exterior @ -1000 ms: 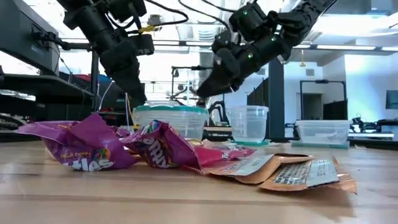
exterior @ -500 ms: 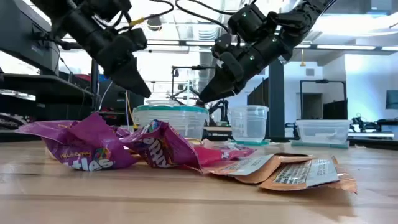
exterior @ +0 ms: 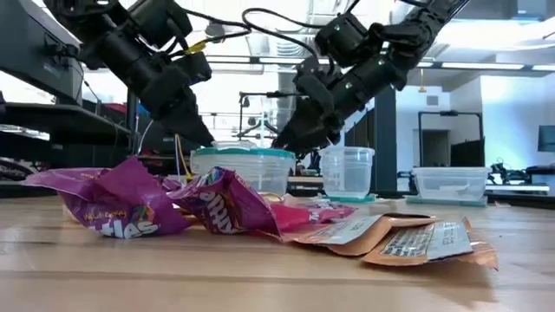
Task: Sort candy
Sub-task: Open the big round transparent bin
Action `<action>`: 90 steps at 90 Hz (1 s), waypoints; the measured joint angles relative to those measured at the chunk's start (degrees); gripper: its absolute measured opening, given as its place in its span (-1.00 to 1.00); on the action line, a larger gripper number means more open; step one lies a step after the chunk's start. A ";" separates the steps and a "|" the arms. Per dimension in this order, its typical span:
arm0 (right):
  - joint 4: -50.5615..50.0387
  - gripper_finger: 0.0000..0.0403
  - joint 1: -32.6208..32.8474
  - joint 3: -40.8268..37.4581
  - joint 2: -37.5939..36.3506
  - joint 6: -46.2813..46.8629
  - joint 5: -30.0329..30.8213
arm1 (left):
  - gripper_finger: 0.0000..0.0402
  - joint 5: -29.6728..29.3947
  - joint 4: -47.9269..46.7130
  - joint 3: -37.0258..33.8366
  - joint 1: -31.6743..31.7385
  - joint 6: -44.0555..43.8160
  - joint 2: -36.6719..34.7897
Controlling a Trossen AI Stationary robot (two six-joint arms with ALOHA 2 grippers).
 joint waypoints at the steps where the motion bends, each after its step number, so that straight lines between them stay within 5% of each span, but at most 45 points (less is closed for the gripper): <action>1: -0.05 0.13 0.13 0.05 0.00 0.15 -0.05 | -0.37 -0.01 -0.06 -0.01 0.14 0.37 0.00; 34: 2.93 0.13 5.07 -0.07 -0.94 -0.83 -7.29 | -0.37 -0.26 -0.14 -0.05 3.21 7.99 -1.19; 55: -5.16 0.13 4.59 0.33 -9.86 -5.45 -6.43 | -0.37 -0.11 0.36 4.19 2.19 7.16 -6.53; 71: -9.99 0.13 3.56 -1.03 -11.02 -6.42 -3.39 | -0.37 7.61 3.07 4.28 2.11 1.94 -5.86; 84: 7.18 0.13 3.33 -9.72 -10.93 -3.06 -16.77 | -0.37 13.22 9.07 4.09 2.03 -1.02 -0.80; 90: 17.11 0.13 3.77 -14.04 -10.90 -0.57 -16.77 | -0.37 13.97 11.96 4.11 2.03 -2.48 1.36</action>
